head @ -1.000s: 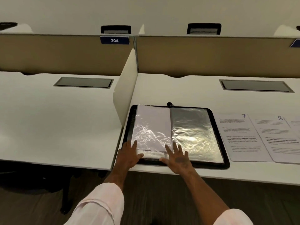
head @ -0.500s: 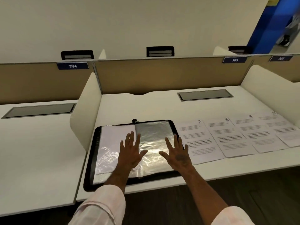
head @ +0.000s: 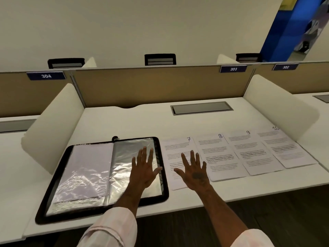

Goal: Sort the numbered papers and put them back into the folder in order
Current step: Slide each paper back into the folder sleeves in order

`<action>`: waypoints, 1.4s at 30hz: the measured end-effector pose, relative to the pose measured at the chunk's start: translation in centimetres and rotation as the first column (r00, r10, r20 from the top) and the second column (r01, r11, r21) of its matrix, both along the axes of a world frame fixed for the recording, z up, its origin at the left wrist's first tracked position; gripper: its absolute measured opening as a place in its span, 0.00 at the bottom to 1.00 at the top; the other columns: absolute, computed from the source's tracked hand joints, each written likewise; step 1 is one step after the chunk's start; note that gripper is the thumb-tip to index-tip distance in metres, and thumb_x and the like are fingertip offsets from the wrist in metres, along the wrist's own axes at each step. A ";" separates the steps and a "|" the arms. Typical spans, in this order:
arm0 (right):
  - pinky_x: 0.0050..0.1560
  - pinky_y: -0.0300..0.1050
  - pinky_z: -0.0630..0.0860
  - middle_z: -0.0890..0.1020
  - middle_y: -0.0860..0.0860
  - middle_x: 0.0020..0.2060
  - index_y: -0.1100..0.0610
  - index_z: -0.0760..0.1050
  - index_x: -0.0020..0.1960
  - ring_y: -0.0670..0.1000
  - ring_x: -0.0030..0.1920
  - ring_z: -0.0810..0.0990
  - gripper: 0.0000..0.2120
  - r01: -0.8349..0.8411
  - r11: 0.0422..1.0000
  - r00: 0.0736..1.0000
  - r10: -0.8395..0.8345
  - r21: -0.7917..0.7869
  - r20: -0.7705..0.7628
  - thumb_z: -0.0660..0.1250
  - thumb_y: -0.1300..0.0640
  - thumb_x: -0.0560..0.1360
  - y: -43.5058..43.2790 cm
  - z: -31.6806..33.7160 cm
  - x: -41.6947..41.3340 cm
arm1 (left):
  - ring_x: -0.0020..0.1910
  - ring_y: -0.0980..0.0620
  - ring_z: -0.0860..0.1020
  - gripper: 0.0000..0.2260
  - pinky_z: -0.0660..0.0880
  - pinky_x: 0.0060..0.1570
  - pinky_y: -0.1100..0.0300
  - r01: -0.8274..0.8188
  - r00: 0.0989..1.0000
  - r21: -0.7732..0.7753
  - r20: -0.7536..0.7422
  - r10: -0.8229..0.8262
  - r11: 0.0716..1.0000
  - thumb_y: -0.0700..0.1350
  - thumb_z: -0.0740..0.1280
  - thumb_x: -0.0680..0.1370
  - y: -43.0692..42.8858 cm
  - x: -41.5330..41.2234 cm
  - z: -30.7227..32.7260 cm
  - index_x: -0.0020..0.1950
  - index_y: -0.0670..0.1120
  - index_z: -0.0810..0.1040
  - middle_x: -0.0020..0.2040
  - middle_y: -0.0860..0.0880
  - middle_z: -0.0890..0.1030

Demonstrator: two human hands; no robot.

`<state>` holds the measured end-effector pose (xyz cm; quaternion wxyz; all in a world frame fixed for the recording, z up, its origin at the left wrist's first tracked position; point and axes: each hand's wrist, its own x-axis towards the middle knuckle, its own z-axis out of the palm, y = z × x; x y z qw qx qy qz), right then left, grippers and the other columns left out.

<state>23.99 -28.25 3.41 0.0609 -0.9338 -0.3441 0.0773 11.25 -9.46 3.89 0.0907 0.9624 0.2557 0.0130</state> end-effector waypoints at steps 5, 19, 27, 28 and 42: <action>0.73 0.64 0.39 0.30 0.53 0.72 0.46 0.29 0.74 0.56 0.75 0.31 0.49 -0.002 1.000 0.999 0.003 0.016 -0.046 0.19 0.23 0.59 -1.9 -1.5 2.7 | 0.76 0.49 0.31 0.49 0.35 0.73 0.46 -0.005 0.999 -0.043 -0.048 0.003 0.999 0.76 0.25 0.63 -2.1 2.6 -1.4 0.78 0.50 0.32 0.77 0.47 0.30; 0.70 0.63 0.47 0.68 0.60 0.72 0.50 0.61 0.75 0.59 0.75 0.51 0.36 0.084 0.996 0.996 -0.083 -0.016 0.033 0.44 0.29 0.77 0.0 -6.2 11.1 | 0.77 0.47 0.34 0.51 0.39 0.74 0.45 0.005 0.986 -0.137 -0.166 -0.027 0.991 0.77 0.24 0.61 -1.1 12.6 -6.3 0.76 0.46 0.34 0.77 0.46 0.33; 0.64 0.66 0.67 0.75 0.58 0.67 0.48 0.66 0.70 0.61 0.71 0.60 0.33 0.135 0.991 0.991 -0.135 0.002 -0.011 0.41 0.29 0.77 0.9 -8.1 13.8 | 0.79 0.44 0.44 0.58 0.42 0.74 0.46 -0.036 0.978 -0.214 -0.211 -0.010 0.976 0.78 0.25 0.61 -1.8 15.9 -8.0 0.80 0.43 0.48 0.80 0.42 0.42; 0.65 0.67 0.66 0.75 0.58 0.67 0.49 0.65 0.70 0.60 0.70 0.62 0.33 0.126 0.992 0.992 -0.126 -0.004 -0.023 0.41 0.30 0.77 0.9 -8.2 14.1 | 0.79 0.45 0.43 0.58 0.39 0.74 0.47 -0.057 0.983 -0.204 -0.182 0.019 0.977 0.79 0.26 0.61 -2.2 16.1 -8.1 0.80 0.43 0.47 0.79 0.44 0.41; 0.69 0.69 0.53 0.64 0.65 0.73 0.53 0.63 0.75 0.63 0.75 0.55 0.36 -0.116 0.988 0.985 0.101 -0.102 -0.140 0.41 0.31 0.78 0.0 -11.5 13.8 | 0.79 0.41 0.47 0.42 0.45 0.75 0.42 -0.498 0.864 -0.158 -0.172 0.473 0.852 0.69 0.53 0.77 -7.6 16.6 -9.1 0.81 0.44 0.45 0.80 0.41 0.46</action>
